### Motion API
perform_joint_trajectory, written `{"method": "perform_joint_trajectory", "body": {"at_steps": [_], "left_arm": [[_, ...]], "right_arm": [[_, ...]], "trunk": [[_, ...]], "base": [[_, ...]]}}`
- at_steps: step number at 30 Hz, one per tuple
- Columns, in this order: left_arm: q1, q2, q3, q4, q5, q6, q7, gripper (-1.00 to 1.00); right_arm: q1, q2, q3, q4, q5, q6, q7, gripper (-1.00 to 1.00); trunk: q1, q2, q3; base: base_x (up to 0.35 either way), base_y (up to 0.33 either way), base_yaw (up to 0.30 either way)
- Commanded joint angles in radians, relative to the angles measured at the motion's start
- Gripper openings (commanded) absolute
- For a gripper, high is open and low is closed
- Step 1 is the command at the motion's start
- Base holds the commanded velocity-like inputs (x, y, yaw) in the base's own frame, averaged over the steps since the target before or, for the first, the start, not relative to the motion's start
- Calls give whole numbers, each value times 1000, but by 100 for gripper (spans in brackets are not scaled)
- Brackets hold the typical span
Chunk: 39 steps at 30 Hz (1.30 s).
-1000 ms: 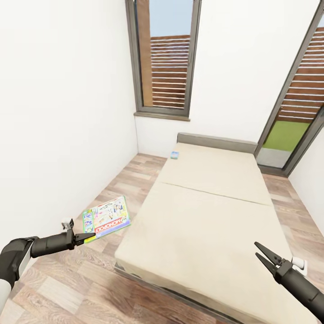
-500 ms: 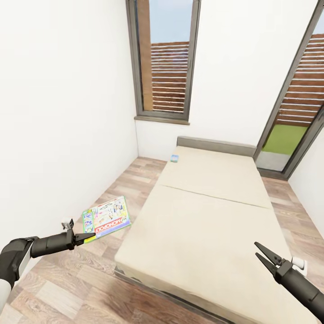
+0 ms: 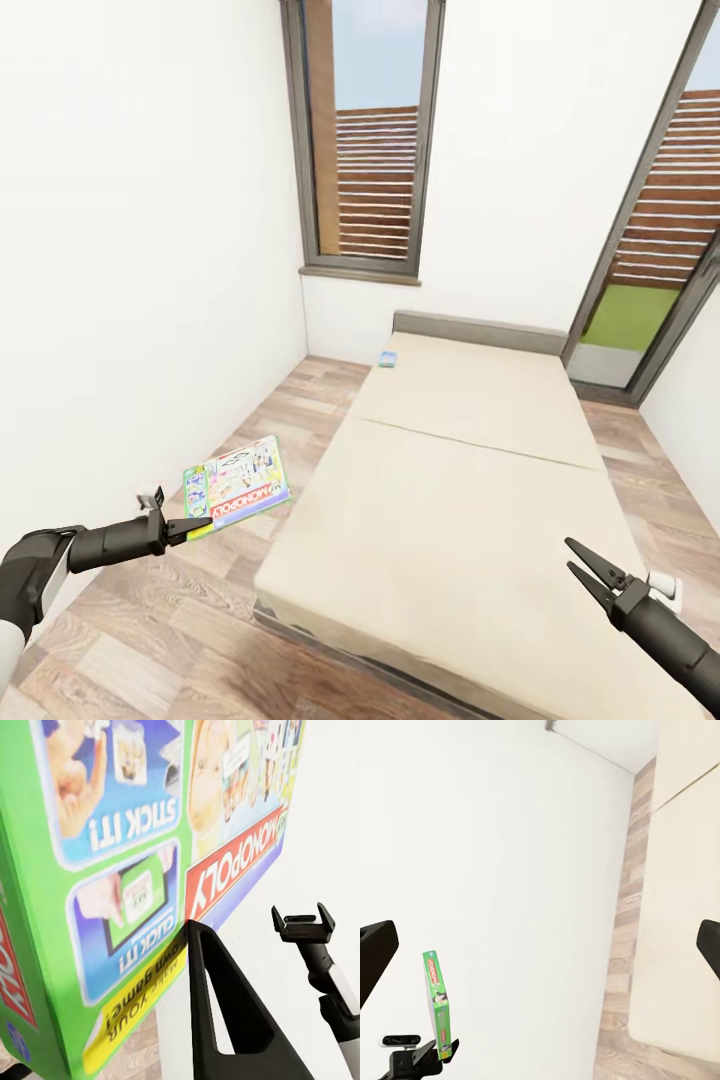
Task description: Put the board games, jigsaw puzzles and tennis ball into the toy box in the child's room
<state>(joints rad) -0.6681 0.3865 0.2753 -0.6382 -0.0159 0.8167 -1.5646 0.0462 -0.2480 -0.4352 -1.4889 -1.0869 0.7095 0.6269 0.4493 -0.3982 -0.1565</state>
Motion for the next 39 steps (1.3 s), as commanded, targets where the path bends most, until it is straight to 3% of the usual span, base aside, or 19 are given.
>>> {"method": "perform_joint_trajectory", "body": {"at_steps": [1,39], "left_arm": [[-1,0,0,0,-2,8,-6,-100],[-1,-1,-2,0,-6,10,-6,-100]], "right_arm": [[0,0,-1,-1,-5,7,-1,100],[0,0,-1,0,-5,7,-1,100]], "trunk": [[1,-2,0],[1,-2,63]], "base": [[0,0,0],[0,0,0]]}}
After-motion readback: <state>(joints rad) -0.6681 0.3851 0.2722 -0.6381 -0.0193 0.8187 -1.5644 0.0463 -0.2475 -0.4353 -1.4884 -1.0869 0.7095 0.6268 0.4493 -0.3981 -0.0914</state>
